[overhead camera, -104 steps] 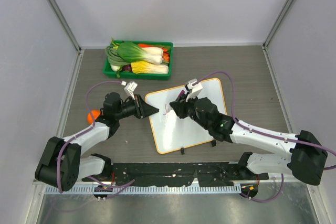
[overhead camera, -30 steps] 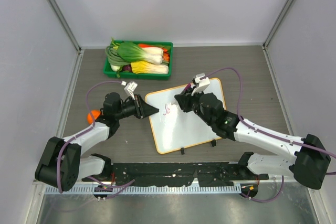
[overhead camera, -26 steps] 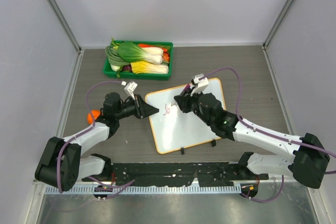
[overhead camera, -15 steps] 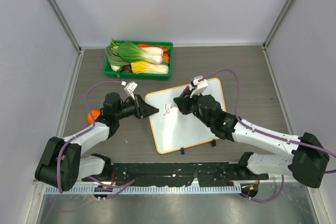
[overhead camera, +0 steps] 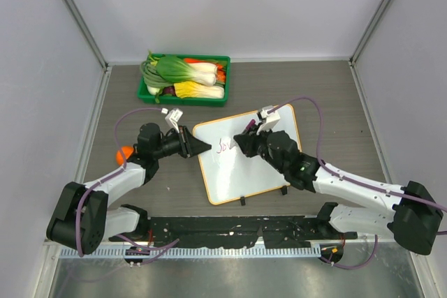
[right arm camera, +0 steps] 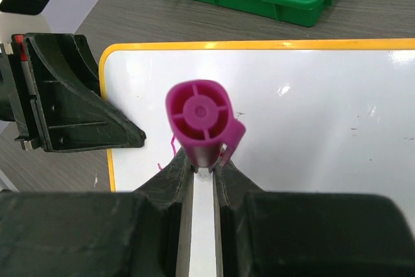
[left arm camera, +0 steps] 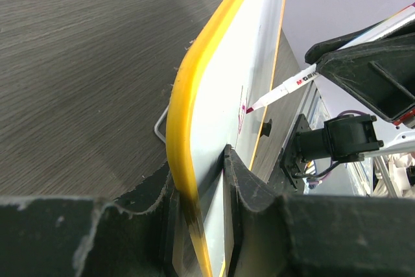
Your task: Write a sentence on the whiteboard
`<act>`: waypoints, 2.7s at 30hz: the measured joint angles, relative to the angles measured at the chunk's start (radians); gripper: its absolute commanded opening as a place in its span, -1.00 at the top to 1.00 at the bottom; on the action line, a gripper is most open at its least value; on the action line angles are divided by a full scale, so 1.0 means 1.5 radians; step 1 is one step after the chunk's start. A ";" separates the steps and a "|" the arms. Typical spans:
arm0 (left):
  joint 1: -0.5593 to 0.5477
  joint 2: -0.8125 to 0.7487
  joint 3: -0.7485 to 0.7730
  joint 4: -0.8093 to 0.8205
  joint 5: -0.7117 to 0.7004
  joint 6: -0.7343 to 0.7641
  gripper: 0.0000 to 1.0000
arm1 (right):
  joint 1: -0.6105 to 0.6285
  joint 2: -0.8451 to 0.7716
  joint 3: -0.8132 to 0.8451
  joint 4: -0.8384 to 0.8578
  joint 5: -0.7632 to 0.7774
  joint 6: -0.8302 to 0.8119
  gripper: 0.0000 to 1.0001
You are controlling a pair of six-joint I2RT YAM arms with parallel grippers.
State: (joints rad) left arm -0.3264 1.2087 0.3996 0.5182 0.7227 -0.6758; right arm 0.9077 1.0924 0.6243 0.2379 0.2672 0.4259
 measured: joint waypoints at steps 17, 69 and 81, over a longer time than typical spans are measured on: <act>0.000 0.000 0.000 0.001 0.000 0.000 1.00 | 0.000 -0.018 0.003 -0.018 0.018 -0.009 0.99; 0.000 0.000 0.000 0.000 0.000 0.000 1.00 | 0.000 -0.013 -0.012 -0.018 -0.012 0.012 0.99; 0.000 0.000 0.000 0.000 0.000 0.000 1.00 | 0.000 -0.014 -0.031 -0.020 -0.068 0.028 0.99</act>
State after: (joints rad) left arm -0.3264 1.2087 0.3992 0.5186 0.7223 -0.6758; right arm 0.9077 1.0714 0.5781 0.2073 0.1654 0.4683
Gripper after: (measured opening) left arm 0.260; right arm 0.178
